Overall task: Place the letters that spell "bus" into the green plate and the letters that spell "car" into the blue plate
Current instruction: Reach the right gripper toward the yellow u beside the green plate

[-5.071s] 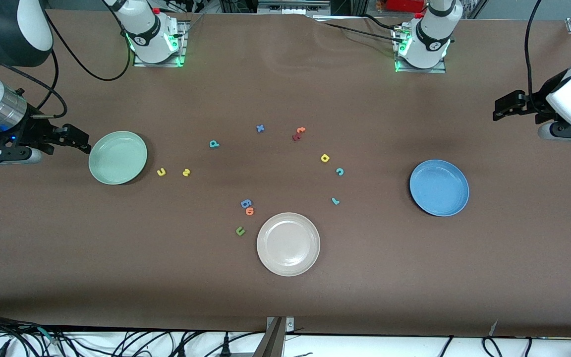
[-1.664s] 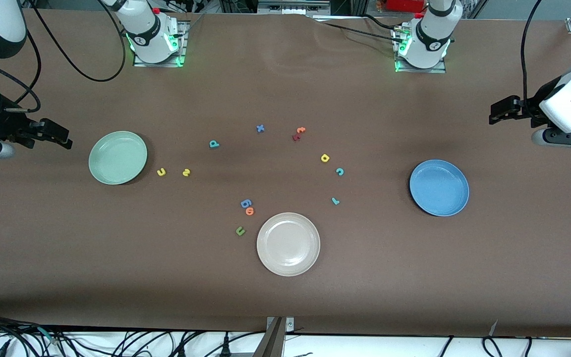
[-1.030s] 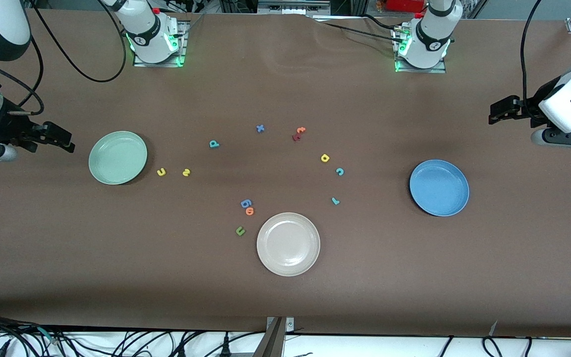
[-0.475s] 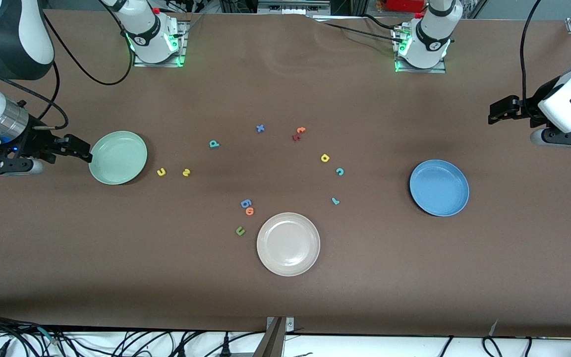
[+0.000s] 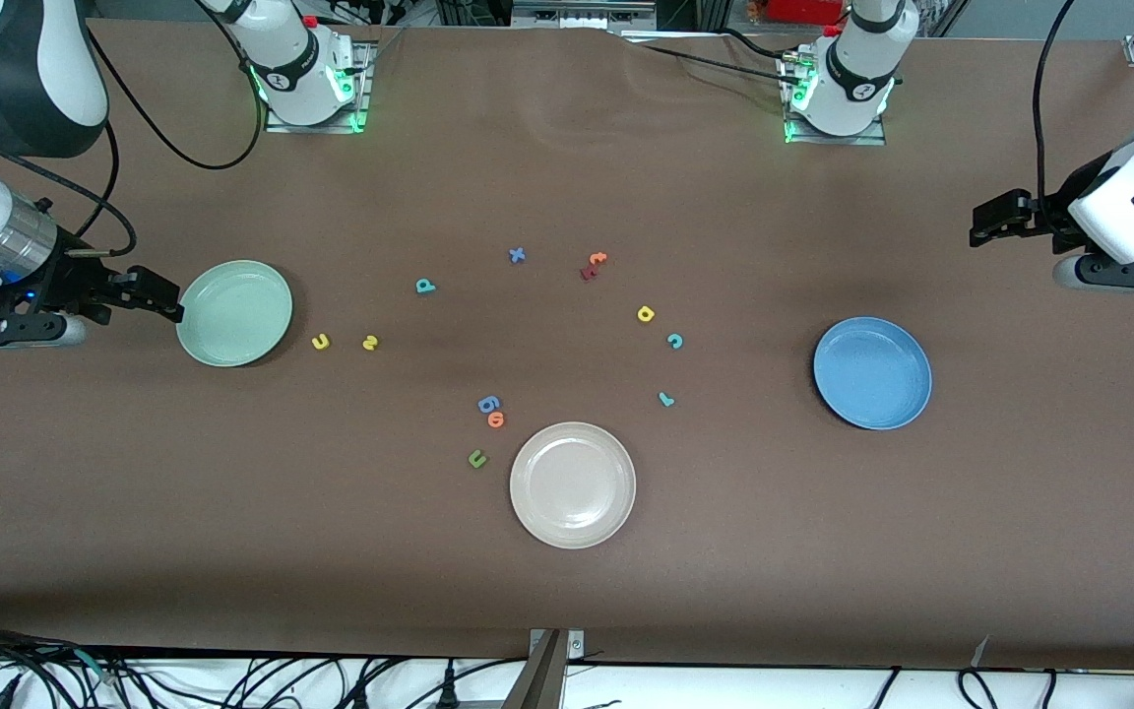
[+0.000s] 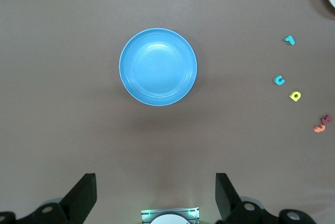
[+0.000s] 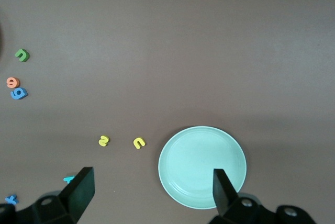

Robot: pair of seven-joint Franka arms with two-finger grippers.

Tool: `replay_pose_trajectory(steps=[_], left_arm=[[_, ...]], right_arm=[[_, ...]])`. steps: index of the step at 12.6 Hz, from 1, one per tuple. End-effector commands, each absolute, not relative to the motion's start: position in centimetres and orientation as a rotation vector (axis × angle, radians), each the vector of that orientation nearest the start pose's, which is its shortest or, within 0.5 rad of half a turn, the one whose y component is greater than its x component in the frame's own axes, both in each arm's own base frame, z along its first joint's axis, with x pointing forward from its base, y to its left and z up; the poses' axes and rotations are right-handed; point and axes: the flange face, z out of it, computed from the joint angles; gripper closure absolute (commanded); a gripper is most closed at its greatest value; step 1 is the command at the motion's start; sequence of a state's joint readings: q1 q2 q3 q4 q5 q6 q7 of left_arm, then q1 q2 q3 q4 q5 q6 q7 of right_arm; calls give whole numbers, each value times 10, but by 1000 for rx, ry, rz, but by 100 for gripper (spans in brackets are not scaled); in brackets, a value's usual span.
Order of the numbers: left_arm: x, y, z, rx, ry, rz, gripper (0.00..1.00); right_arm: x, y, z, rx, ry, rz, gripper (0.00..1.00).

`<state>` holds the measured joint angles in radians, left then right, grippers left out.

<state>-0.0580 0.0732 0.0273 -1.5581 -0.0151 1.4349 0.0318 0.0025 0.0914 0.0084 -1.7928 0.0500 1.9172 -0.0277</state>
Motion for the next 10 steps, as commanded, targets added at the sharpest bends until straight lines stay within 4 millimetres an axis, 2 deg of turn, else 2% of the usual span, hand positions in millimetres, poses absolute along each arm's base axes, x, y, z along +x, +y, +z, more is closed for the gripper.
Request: replay_pose_trajectory(steps=[1, 7, 9, 10], left_arm=[[562, -21, 583, -3148, 122, 303, 0], [562, -22, 582, -3148, 122, 305, 0], [561, -22, 583, -3148, 122, 305, 0], [562, -21, 582, -3148, 122, 307, 0]], right_arm=[[592, 12, 501, -3093, -32, -50, 0], [592, 13, 501, -3092, -37, -50, 0], [595, 18, 496, -3092, -1, -51, 0], [596, 31, 492, -3090, 36, -41, 0]])
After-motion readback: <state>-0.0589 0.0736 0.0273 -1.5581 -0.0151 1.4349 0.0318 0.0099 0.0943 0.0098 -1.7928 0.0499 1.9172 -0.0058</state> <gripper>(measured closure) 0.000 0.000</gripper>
